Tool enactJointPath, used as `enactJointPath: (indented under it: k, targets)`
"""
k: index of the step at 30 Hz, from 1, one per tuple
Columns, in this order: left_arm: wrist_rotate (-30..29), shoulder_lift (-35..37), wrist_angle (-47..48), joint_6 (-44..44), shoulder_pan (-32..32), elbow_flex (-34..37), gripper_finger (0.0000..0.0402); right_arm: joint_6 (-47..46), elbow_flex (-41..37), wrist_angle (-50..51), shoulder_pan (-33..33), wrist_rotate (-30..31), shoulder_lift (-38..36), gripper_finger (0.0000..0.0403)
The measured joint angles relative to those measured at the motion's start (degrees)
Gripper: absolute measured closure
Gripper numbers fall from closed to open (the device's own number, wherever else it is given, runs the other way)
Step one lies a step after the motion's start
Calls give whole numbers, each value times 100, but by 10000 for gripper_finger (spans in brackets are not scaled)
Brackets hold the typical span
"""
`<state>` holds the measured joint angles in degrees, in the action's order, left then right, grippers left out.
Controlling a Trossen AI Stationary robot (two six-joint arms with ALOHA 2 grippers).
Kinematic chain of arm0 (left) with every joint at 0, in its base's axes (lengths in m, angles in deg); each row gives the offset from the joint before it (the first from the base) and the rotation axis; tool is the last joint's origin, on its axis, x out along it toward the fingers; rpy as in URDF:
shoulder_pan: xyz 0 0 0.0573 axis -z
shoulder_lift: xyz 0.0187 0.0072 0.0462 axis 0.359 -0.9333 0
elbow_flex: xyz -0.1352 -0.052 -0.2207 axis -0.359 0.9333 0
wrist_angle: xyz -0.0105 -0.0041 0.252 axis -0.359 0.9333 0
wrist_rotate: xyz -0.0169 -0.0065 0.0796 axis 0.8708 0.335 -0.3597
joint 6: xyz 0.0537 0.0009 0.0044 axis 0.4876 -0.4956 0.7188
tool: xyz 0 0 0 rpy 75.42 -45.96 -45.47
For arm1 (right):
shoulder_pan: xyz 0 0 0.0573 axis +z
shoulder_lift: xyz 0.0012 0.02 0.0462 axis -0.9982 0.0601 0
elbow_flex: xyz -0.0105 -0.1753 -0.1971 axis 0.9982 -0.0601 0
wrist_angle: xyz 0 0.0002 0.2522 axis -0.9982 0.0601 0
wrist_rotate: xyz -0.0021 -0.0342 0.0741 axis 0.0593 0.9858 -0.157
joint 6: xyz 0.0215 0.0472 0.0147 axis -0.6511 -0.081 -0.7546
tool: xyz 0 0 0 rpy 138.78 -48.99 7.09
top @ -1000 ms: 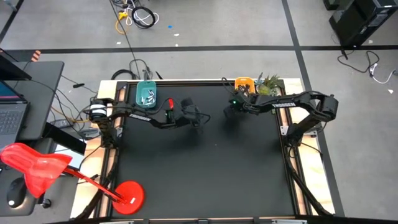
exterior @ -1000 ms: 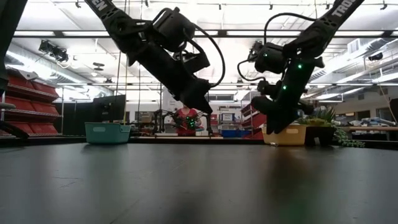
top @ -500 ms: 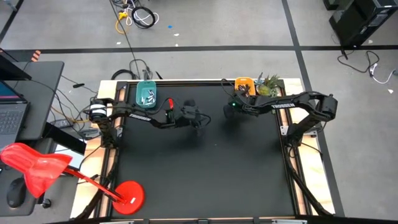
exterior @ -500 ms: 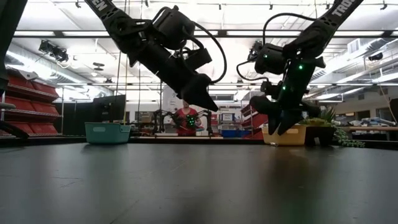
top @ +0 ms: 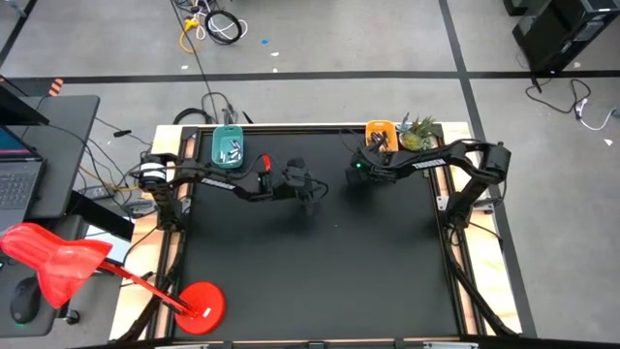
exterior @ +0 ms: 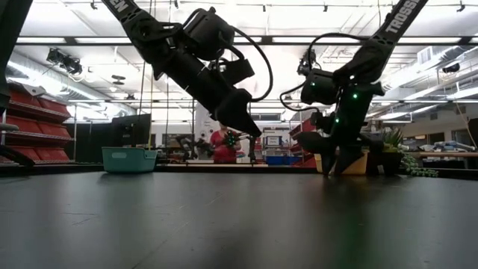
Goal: Sort batteries
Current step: Put the silver battery into the blue bin
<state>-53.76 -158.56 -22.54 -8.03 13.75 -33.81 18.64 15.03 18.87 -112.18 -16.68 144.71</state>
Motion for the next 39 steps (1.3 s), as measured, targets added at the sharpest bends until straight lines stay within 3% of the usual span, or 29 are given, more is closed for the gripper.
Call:
enactJointPath:
  k: [19, 22, 30, 39]
  targets:
    - [-10, 0, 85, 220, -4, 0, 339, -105, -10, -184, -301, 85, 4, 255]
    - [-10, 0, 88, 280, -4, 0, 339, -66, -12, -166, -324, 99, 4, 277]
    - [-9, 0, 149, 282, -4, 0, 339, 170, -7, -100, -330, 162, 0, 381]
    - [-9, 0, 214, 199, -4, 0, 339, 387, -5, -59, -110, -222, -2, 381]
